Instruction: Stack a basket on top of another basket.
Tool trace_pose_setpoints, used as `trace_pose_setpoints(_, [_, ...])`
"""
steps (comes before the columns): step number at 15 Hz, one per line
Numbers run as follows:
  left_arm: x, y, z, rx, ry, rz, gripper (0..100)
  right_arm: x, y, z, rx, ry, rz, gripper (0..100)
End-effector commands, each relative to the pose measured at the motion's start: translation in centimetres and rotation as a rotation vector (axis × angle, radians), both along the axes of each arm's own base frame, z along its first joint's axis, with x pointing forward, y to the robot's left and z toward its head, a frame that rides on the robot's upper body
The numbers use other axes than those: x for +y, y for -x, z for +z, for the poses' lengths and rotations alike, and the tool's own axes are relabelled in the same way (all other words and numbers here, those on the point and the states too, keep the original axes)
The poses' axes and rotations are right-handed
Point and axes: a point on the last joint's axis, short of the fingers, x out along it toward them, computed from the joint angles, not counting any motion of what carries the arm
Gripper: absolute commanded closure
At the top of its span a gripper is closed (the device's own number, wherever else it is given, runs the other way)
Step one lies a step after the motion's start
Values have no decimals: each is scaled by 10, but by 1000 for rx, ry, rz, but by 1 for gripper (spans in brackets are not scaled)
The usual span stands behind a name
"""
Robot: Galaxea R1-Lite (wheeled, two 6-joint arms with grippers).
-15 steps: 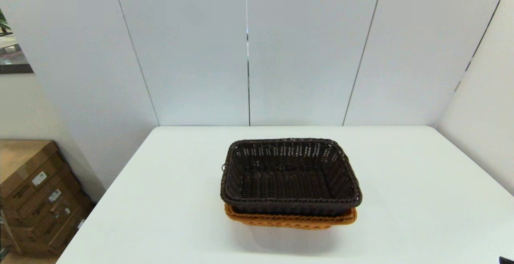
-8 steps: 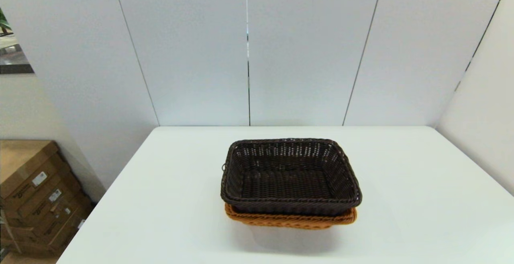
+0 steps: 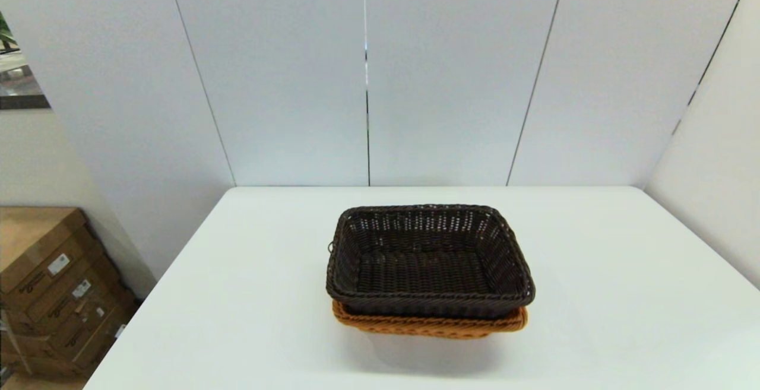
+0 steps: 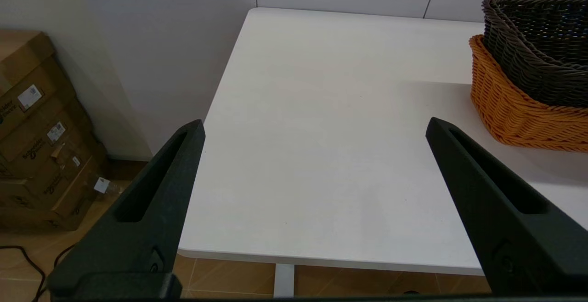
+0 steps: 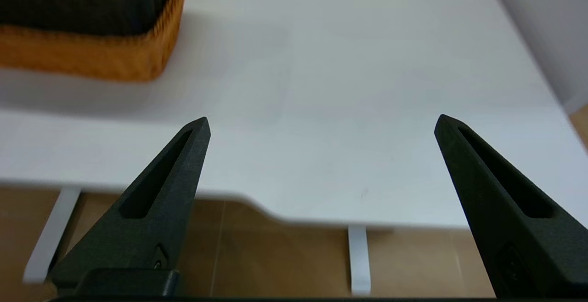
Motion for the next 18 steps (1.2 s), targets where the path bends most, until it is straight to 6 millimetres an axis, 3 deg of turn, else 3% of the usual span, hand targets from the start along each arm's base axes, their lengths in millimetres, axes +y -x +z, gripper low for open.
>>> trace_pose_setpoints(1, [0, 0, 0, 0, 1, 1, 0, 0, 1, -18, -130, 19, 1, 0])
trace_pose_setpoints(8, [0, 0, 0, 0, 1, 0, 0, 1, 7, -37, -201, 17, 50, 0])
trace_pose_setpoints(18, [0, 0, 0, -1, 1, 0, 0, 1, 4, -37, -253, -86, 22, 0])
